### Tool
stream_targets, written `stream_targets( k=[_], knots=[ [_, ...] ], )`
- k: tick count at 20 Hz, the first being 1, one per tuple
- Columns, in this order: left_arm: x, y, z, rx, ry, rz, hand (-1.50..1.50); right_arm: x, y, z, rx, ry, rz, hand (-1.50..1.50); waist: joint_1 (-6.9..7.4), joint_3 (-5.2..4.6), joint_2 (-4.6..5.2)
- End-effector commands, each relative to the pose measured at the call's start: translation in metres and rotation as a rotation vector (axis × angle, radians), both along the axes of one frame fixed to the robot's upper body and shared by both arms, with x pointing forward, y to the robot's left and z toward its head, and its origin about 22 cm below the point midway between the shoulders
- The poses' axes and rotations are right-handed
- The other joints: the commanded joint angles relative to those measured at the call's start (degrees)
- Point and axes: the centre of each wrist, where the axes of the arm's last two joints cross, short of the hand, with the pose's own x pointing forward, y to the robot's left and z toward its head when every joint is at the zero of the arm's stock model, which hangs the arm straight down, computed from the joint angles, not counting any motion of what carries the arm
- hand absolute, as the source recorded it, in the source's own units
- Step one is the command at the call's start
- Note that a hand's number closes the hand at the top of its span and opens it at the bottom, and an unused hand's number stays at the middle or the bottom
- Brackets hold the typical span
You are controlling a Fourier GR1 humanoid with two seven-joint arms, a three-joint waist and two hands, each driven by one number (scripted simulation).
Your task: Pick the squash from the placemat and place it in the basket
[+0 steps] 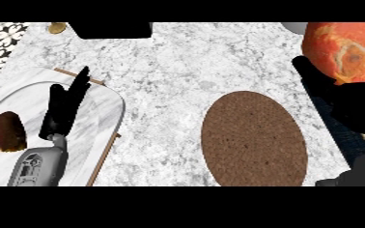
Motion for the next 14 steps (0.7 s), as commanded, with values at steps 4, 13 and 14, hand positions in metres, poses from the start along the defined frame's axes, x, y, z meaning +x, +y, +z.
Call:
stream_targets(
  k=[4, 13, 14],
  knots=[
    [-0.002, 0.009, 0.0, 0.003, 0.006, 0.018, 0.0, 0.027, -0.051, 0.042, -0.297, 0.195, -0.313, 1.5, -0.55, 0.01, 0.29],
    [0.012, -0.005, 0.014, -0.019, -0.005, -0.003, 0.0, 0.037, -0.147, 0.06, -0.384, 0.314, -0.437, 1.5, 0.82, 0.19, 0.87],
    [-0.012, -0.004, 0.004, -0.002, -0.005, -0.022, 0.0, 0.039, -0.162, 0.057, -0.385, 0.315, -0.463, 1.5, 1.71, 0.23, 0.84]
  ],
)
